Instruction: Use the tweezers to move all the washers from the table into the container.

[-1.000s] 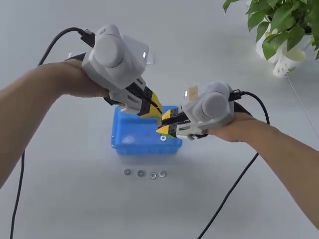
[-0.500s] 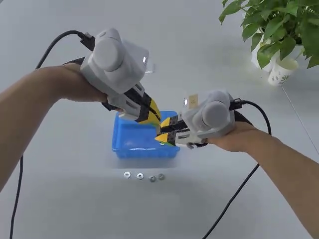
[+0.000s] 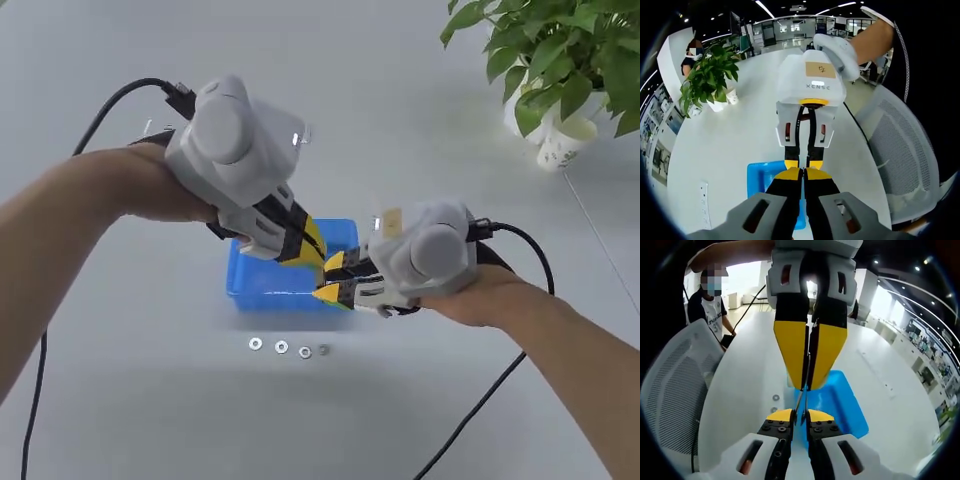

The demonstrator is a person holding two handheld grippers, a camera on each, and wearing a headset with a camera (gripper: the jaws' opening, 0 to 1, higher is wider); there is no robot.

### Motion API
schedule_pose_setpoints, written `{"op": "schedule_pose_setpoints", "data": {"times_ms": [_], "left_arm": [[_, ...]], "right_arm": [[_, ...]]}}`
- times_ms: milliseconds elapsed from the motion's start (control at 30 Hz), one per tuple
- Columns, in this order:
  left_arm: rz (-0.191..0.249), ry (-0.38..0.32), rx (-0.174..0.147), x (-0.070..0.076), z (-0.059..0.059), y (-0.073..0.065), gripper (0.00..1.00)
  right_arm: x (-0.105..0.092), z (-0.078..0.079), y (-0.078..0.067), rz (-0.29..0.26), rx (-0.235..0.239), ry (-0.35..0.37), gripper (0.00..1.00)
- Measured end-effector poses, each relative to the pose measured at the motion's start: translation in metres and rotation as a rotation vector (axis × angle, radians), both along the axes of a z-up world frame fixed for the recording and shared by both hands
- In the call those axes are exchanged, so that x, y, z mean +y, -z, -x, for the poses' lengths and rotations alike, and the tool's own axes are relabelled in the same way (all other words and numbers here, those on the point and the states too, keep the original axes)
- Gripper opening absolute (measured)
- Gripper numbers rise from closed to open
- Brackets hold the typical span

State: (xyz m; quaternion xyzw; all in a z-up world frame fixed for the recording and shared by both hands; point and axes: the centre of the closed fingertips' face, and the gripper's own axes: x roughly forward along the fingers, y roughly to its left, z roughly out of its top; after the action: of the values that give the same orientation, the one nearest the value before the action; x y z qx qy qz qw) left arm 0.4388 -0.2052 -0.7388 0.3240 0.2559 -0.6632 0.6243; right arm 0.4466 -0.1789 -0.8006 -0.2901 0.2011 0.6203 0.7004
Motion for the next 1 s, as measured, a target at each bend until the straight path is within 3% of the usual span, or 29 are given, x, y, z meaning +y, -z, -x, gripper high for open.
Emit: {"op": "schedule_pose_setpoints", "data": {"times_ms": [633, 1000], "left_arm": [[-0.016, 0.016, 0.019, -0.003, 0.022, 0.025, 0.04], [-0.023, 0.018, 0.039, -0.003, 0.028, 0.036, 0.04]], "right_arm": [[-0.003, 0.024, 0.024, 0.015, 0.036, -0.008, 0.11], [-0.004, 0.031, 0.036, 0.019, 0.063, -0.012, 0.11]]}}
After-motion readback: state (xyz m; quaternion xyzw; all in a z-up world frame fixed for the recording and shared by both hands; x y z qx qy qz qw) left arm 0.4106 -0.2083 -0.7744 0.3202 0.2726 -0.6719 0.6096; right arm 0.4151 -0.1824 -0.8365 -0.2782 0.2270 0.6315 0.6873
